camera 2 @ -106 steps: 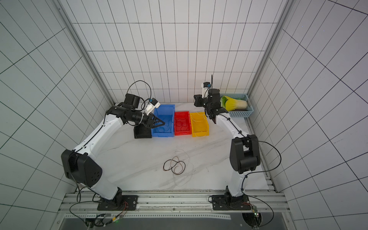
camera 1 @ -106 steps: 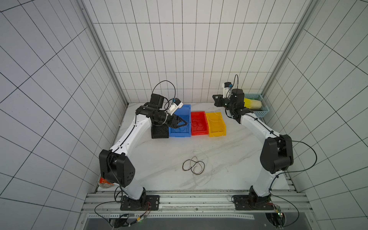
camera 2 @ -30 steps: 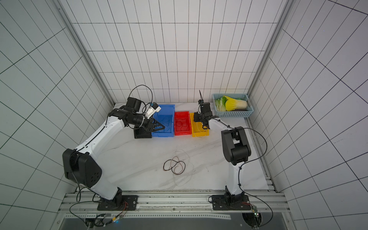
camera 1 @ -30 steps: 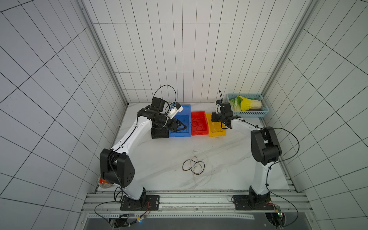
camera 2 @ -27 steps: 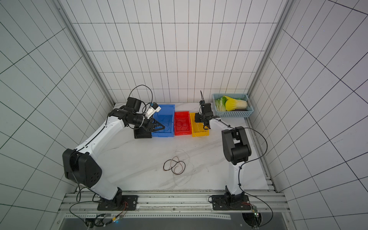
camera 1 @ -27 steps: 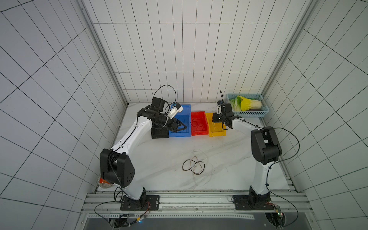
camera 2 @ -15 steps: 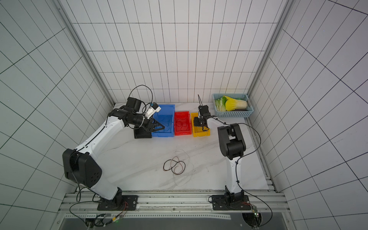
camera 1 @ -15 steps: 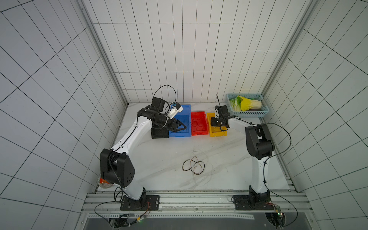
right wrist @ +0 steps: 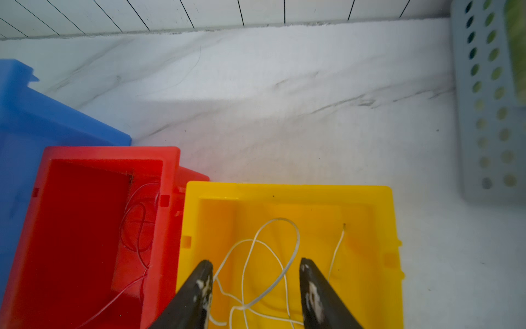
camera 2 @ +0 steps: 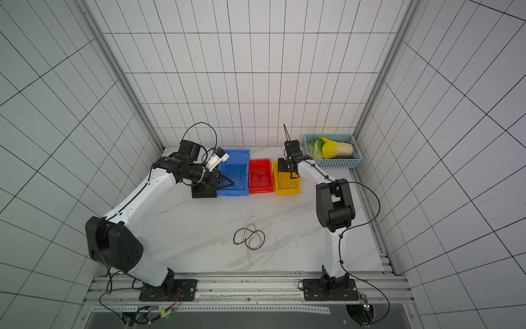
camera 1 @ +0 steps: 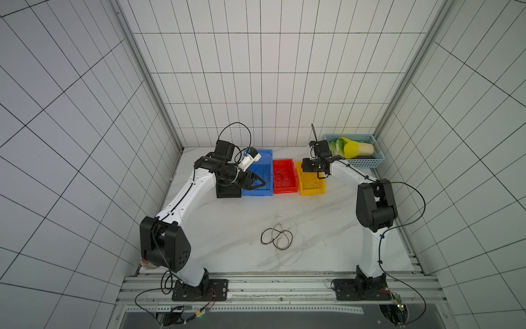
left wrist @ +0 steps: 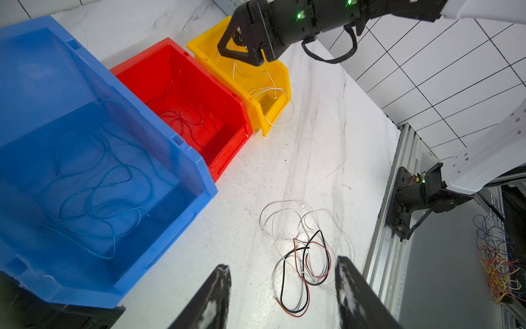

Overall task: Untangle and sort cables by color
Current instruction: Place the cable in the bin.

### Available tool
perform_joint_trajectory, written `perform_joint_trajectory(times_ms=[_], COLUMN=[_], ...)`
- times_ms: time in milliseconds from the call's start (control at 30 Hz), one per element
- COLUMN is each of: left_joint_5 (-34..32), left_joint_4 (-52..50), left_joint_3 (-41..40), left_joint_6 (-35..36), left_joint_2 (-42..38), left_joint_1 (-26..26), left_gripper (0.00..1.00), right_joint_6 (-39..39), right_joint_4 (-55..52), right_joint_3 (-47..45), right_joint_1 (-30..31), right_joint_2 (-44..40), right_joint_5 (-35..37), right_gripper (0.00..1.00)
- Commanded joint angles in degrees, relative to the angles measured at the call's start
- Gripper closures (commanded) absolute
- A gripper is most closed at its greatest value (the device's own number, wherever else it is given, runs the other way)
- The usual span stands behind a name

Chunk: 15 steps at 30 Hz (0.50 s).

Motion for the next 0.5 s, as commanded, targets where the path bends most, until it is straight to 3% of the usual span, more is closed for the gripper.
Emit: perform_joint_trajectory(times_ms=[0, 233, 367, 467], left_joint_5=[-0.3, -1.1, -6.0, -9.4], left_joint_4=[0.7, 2.8, 2.8, 2.9], left_joint_3=[-0.8, -4.5, -9.9, -12.7], left_joint_6=[1.1, 3.0, 11.7, 17.9], left_joint_2=[-1.4, -1.1, -0.2, 1.4], left_joint_1=[-0.1, -0.9, -6.8, -11.7], left_gripper=[0.44, 0.43, 0.43, 0.42], right_joint_6=[-0.9, -2.4, -3.6, -3.6], right_joint_4=[-4.6, -8.5, -10.6, -10.7], right_joint_3=[2.3, 3.9, 1.2, -6.1], right_joint_1=[0.3, 0.2, 0.2, 0.4], right_joint_2=[-3.7, -8.4, -15.8, -24.1], right_joint_5=[3.1, 4.7, 3.6, 3.1], right_gripper=[0.42, 0.36, 0.36, 0.35])
